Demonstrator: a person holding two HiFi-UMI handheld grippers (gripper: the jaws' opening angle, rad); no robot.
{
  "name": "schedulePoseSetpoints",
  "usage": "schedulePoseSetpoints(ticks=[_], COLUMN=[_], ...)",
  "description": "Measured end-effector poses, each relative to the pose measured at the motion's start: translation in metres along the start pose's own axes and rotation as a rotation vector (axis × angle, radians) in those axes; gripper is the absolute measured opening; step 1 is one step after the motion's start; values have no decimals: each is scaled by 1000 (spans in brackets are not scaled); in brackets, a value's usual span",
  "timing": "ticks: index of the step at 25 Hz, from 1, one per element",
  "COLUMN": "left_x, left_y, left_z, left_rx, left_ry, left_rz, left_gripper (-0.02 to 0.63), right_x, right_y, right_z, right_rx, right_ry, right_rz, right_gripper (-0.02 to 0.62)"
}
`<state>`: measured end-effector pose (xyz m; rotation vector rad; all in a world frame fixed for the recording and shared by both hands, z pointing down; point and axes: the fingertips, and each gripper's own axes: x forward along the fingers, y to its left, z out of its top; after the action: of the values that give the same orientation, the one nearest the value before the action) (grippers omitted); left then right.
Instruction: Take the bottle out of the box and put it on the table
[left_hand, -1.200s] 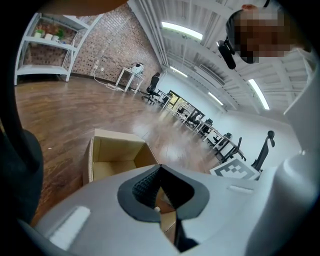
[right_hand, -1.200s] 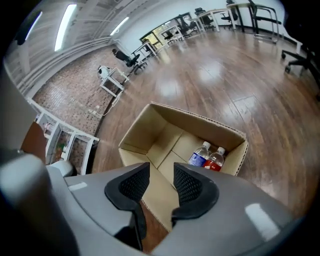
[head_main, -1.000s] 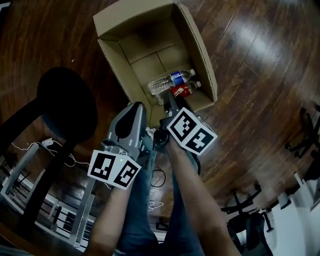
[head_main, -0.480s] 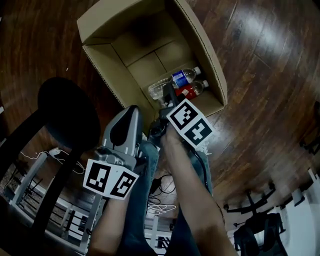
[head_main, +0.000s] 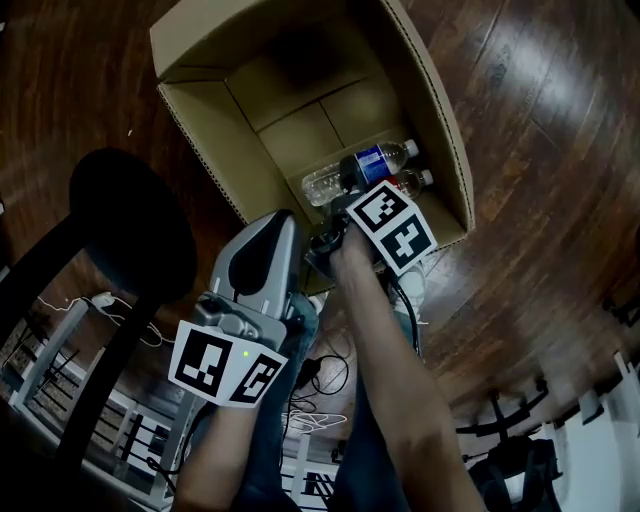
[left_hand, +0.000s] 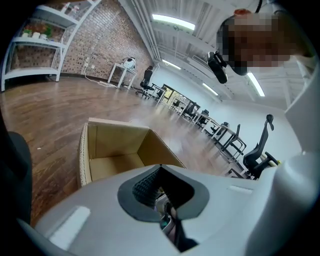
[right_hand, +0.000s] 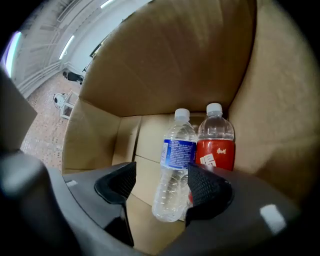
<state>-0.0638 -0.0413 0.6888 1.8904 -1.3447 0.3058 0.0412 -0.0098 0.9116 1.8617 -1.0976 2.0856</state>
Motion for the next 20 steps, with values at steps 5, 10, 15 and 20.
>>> schedulePoseSetpoints(ticks=[5, 10, 15, 20], left_x=[7, 15, 16, 17], left_y=[-6, -9, -3, 4], left_z=[-2, -1, 9, 13], left_rx=[-1, 1, 1, 4], left_ry=[2, 5, -17, -26], left_rz=[-31, -57, -53, -44], left_gripper=[-3, -2, -2, -2], right_x=[13, 20, 37, 59], right_y=[-10, -10, -4, 6], right_z=[6, 9, 10, 6], right_rx=[-31, -65, -101, -186], right_ry=[-7, -38, 12, 99], right_rz=[-20, -74, -75, -69], right_gripper=[324, 322, 319, 319])
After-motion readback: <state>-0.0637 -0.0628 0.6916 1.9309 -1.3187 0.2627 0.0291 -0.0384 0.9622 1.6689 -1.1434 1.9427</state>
